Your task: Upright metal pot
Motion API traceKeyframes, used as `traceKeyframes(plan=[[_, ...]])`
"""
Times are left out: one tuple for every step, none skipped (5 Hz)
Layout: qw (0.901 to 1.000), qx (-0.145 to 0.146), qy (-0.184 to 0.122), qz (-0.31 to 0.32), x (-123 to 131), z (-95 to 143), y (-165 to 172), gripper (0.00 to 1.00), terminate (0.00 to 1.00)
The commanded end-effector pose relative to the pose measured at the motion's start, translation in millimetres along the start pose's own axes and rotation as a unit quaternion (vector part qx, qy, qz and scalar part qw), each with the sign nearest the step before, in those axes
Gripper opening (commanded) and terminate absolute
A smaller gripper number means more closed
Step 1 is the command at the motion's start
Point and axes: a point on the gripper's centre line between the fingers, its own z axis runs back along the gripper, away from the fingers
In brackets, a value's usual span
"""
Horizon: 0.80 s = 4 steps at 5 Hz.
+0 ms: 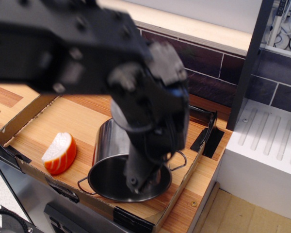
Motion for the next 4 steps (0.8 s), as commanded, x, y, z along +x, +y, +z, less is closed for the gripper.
traceKeyframes(plan=[[0.9969,0.056,0.026,-0.048,-10.9,-7.0,-1.0,1.00,0.00],[0.9945,0.073,0.044,-0.061,-11.6,-15.7,-0.6,1.00,0.00],[0.9893,0.102,0.067,-0.079,-10.7,-22.8,8.9,1.00,0.00],[0.9890,0.097,0.074,-0.084,-13.3,-29.8,13.1,1.00,0.00]])
